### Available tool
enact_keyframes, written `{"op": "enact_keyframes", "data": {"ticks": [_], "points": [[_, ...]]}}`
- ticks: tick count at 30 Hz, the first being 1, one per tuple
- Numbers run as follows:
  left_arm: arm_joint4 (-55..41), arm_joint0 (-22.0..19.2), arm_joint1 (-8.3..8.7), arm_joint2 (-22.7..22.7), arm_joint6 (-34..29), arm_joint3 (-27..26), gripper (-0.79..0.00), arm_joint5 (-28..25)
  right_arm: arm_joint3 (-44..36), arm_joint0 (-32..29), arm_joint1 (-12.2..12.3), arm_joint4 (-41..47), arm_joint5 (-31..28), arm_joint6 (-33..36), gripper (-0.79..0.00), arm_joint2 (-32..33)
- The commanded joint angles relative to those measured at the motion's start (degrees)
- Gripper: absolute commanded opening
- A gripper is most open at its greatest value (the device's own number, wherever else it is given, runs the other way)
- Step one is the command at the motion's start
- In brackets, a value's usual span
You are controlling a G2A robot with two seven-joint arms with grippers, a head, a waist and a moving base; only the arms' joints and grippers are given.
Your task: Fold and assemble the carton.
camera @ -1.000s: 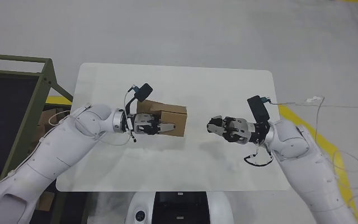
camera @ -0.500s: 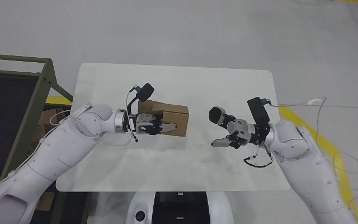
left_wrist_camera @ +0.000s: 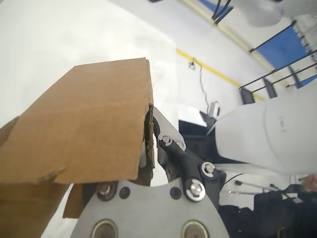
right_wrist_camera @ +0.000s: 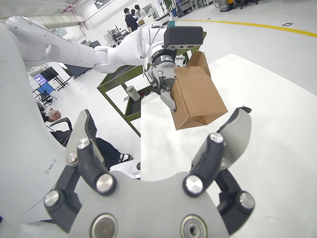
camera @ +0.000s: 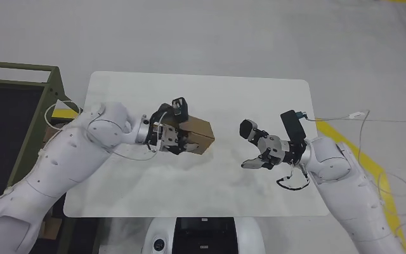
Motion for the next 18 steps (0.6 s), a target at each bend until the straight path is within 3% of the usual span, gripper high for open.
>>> {"op": "enact_keyframes", "data": {"ticks": [1, 8, 18], "points": [[5.72, -0.99, -0.2, 0.77, -2.78, -2.04, -0.785, 1.43, 0.0, 0.0, 0.0, 0.0, 0.0, 0.0, 0.0, 0.0], [23.02, -2.53, -1.03, 4.27, -8.75, -8.89, -0.785, 5.35, 0.0, 0.0, 0.0, 0.0, 0.0, 0.0, 0.0, 0.0], [23.89, -2.57, -1.07, 4.27, -8.58, -9.22, -0.785, 5.78, 0.0, 0.0, 0.0, 0.0, 0.0, 0.0, 0.0, 0.0]]}}
